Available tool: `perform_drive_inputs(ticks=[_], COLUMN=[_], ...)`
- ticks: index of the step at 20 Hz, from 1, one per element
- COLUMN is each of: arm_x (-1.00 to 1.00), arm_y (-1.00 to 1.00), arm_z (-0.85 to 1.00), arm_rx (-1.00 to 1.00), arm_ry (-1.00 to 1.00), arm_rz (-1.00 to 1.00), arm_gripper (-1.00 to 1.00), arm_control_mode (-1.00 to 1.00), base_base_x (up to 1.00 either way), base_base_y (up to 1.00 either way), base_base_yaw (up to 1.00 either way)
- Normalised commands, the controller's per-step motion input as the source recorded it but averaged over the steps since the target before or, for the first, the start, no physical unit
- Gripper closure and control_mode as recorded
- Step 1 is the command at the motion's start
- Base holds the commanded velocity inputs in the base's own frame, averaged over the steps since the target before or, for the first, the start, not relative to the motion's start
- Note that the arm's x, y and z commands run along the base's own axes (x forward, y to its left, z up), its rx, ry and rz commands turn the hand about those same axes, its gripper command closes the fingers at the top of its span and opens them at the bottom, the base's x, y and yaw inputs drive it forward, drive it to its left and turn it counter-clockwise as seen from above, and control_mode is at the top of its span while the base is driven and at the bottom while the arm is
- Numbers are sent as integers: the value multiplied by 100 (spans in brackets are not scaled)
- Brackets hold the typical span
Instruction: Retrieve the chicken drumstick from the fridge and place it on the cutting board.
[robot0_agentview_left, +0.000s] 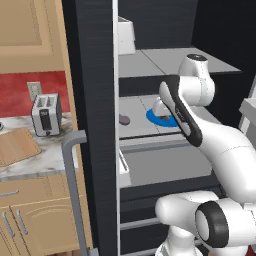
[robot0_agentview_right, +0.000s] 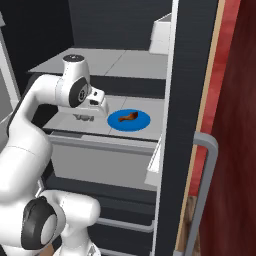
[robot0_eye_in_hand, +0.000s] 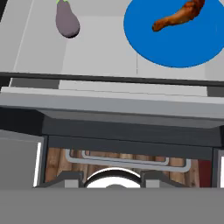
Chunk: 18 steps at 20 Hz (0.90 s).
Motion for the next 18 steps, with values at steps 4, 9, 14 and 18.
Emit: perform_drive_inputs(ticks=[4, 9, 14, 18], arm_x=[-5, -6, 3, 13], arm_y=[0, -1, -16, -15], arm_z=[-9, -23, -19, -24], arm_rx=[2, 3, -3, -6], arm_ry=[-1, -1, 0, -2], arm_rz=[-5, -22, -27, -36], arm_gripper=[-100, -100, -100, -100], arm_control_mode=[-100, -100, -100, -100], base_base_x=[0, 0, 0, 0], base_base_y=[0, 0, 0, 0], base_base_yaw=[0, 0, 0, 0])
